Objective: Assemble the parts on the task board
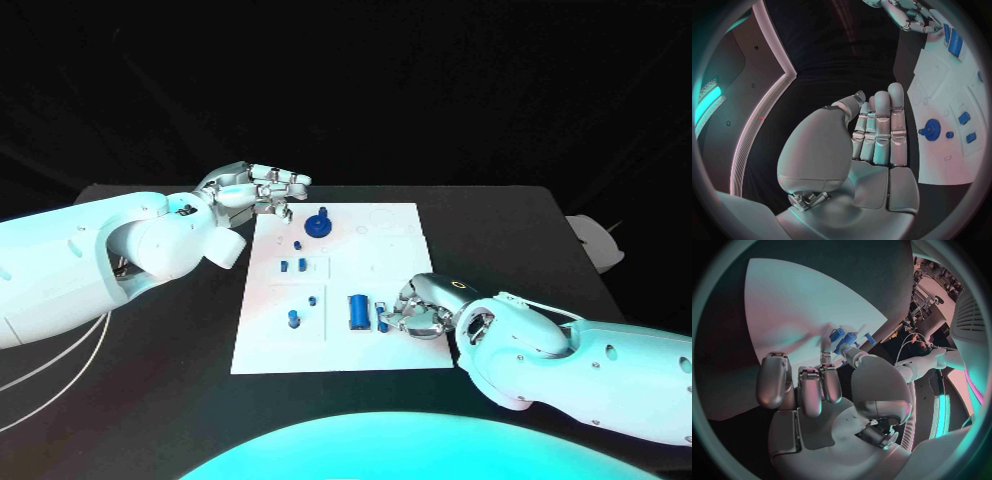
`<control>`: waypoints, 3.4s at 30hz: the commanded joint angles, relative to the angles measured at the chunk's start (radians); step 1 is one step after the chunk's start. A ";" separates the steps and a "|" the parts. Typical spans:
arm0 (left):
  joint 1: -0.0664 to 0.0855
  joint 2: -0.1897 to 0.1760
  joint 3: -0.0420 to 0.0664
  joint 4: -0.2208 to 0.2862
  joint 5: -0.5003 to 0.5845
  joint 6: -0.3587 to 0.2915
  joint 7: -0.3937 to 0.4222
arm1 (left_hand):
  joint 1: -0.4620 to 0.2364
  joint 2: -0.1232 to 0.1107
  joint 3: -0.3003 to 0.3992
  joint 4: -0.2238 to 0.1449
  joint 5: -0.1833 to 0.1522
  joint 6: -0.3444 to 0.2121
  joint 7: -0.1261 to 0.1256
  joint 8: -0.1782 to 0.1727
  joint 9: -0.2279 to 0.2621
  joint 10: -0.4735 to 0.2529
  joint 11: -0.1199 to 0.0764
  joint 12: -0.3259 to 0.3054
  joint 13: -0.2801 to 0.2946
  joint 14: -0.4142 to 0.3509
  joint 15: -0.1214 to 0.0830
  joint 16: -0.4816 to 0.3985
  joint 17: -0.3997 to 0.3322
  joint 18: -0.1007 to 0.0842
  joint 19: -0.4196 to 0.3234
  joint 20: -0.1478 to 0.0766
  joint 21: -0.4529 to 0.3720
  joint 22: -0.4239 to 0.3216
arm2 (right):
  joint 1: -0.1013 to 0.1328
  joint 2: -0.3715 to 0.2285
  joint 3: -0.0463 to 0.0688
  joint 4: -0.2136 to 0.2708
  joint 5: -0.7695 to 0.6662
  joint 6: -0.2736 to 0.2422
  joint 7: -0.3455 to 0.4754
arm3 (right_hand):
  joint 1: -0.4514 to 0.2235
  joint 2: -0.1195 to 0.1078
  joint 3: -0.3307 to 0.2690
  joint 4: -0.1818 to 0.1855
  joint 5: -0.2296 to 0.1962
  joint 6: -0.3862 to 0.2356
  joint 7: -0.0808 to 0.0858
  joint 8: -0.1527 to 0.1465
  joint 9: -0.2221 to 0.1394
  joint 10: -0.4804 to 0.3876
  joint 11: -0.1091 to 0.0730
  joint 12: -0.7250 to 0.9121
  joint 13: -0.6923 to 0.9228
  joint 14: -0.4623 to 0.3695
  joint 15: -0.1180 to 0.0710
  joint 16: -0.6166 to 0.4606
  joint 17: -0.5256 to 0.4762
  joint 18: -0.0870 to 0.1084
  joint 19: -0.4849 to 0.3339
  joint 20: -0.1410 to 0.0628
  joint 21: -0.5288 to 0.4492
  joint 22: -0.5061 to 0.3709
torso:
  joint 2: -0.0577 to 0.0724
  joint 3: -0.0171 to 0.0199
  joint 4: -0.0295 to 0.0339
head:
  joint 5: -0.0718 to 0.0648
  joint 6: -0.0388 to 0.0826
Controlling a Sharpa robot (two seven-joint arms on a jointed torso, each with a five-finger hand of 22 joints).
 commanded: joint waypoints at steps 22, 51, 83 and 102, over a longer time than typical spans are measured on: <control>0.000 0.001 0.000 0.000 -0.004 0.021 0.006 | 0.007 0.003 0.000 -0.005 -0.001 -0.004 0.001 -0.005 -0.001 -0.008 -0.001 0.005 0.000 0.008 0.000 -0.006 -0.001 0.005 0.007 -0.003 -0.005 -0.001 | -0.026 -0.016 -0.001 0.014 -0.020 0.034 0.013 | 0.041 -0.019 -0.007 -0.028 0.003 -0.006 -0.002 0.013 0.005 0.025 -0.009 0.005 0.154 0.095 -0.006 0.007 0.219 -0.005 0.013 -0.008 0.008 0.178 | 0.001 -0.0013 0.0012 | 0.003 0.000; 0.000 -0.003 0.000 0.004 -0.004 0.018 0.005 | 0.007 0.003 0.000 -0.005 -0.001 -0.004 0.001 -0.005 -0.001 -0.008 -0.001 0.005 0.000 0.008 0.000 -0.006 -0.001 0.005 0.007 -0.003 -0.005 -0.001 | -0.017 0.028 0.001 -0.060 -0.020 0.037 0.019 | 0.051 -0.015 -0.015 -0.031 0.003 -0.008 -0.003 0.018 0.007 0.026 -0.009 0.006 0.156 0.094 -0.007 0.007 0.218 -0.005 0.013 -0.009 0.008 0.178 | 0.001 -0.0008 0.0021 | 0.003 0.000; 0.000 0.004 0.000 -0.011 -0.002 0.004 0.027 | 0.007 0.004 0.001 -0.005 -0.001 -0.003 0.001 -0.004 -0.001 -0.008 -0.001 0.007 0.000 0.008 0.000 -0.007 -0.003 0.004 0.007 -0.003 -0.006 -0.001 | 0.035 -0.055 0.009 -0.039 0.230 -0.094 0.297 | 0.132 -0.006 -0.194 -0.043 0.150 -0.063 0.019 0.000 -0.006 -0.037 0.009 -0.098 0.087 0.070 0.006 -0.054 0.118 0.022 -0.038 0.000 -0.172 0.136 | -0.012 -0.0053 -0.0020 | 0.000 0.000; -0.043 0.121 -0.002 -0.207 0.192 -0.102 0.184 | -0.029 0.000 0.010 0.042 0.000 -0.022 0.001 -0.011 -0.009 -0.023 0.033 -0.082 -0.070 -0.228 0.078 -0.389 -0.214 -0.024 -0.265 0.069 -0.279 -0.154 | 0.171 0.099 0.023 -0.469 1.280 0.072 0.875 | 0.305 0.053 -0.148 -0.103 0.055 -0.219 0.146 -0.170 -0.173 -0.534 0.154 -1.061 -0.786 -0.435 0.165 -1.101 -0.804 0.099 -0.527 0.155 -1.136 -0.359 | -0.083 -0.0268 -0.0073 | 0.003 0.026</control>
